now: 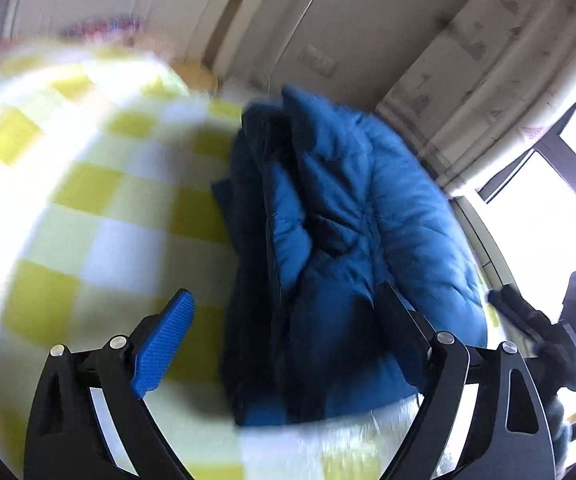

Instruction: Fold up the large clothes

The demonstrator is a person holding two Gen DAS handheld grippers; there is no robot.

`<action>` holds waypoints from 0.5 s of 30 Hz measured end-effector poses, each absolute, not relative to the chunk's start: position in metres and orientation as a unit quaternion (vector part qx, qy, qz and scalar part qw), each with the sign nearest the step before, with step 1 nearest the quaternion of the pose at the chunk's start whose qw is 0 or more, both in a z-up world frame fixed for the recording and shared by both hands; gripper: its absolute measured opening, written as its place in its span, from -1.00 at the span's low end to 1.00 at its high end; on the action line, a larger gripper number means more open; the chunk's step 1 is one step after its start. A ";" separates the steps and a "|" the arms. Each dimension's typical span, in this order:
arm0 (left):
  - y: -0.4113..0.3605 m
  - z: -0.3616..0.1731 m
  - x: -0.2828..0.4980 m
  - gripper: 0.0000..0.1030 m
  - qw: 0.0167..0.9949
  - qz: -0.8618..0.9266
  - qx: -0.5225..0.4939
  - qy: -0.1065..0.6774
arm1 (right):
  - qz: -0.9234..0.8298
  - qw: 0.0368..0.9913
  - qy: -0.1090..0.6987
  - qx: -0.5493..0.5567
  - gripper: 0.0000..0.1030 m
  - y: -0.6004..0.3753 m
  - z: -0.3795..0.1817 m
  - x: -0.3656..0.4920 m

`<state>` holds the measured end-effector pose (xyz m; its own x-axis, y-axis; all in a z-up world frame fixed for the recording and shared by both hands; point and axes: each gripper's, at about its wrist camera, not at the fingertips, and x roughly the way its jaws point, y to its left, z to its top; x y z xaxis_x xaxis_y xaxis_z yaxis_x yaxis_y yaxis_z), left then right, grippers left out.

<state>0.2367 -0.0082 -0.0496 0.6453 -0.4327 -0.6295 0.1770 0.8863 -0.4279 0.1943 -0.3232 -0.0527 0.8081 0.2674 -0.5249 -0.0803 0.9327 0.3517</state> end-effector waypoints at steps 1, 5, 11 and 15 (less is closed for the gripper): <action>-0.007 -0.034 0.216 0.82 0.909 -0.160 -0.141 0.358 | 0.096 0.943 0.278 0.153 0.96 -0.315 -0.045 0.182; -0.001 0.029 0.126 0.91 0.968 -0.122 -0.033 0.215 | 0.104 0.972 0.190 0.089 0.96 -0.285 -0.007 0.096; -0.010 0.051 0.055 0.91 0.984 -0.077 0.041 0.155 | 0.073 0.983 0.167 0.031 0.96 -0.252 0.001 0.023; -0.021 0.026 0.053 0.91 0.976 -0.089 0.016 0.199 | 0.034 0.982 0.183 0.018 0.96 -0.239 -0.024 0.006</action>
